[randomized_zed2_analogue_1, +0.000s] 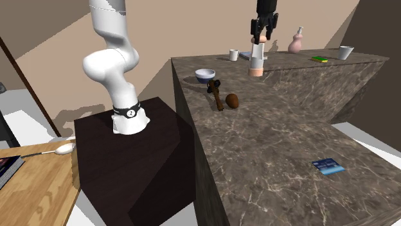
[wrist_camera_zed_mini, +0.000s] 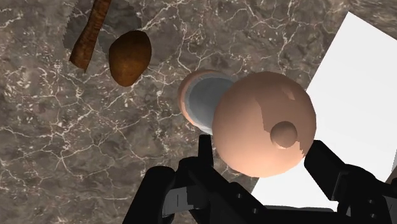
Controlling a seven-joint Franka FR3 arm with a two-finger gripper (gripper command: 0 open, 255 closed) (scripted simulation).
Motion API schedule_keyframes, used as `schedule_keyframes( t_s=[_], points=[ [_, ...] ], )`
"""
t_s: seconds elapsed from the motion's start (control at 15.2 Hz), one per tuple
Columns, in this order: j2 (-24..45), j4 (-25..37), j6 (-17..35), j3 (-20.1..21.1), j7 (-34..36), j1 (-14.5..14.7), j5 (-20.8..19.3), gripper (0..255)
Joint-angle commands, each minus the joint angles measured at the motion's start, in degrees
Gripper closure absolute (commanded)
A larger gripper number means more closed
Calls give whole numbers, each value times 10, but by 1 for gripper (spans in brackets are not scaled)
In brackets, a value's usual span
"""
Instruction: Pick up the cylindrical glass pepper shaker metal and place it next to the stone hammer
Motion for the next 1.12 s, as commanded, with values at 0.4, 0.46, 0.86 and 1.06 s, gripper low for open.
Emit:
schedule_keyframes(
  t_s=[0.4, 0.46, 0.86, 1.06],
  points=[
    [0, -63, 63, -1, -4, -2, 1, 255],
    [0, -70, 70, -1, -4, -2, 1, 255],
    [7, -108, 114, -3, -6, -2, -2, 255],
    [12, -124, 136, -3, -5, -2, -4, 255]
  ],
)
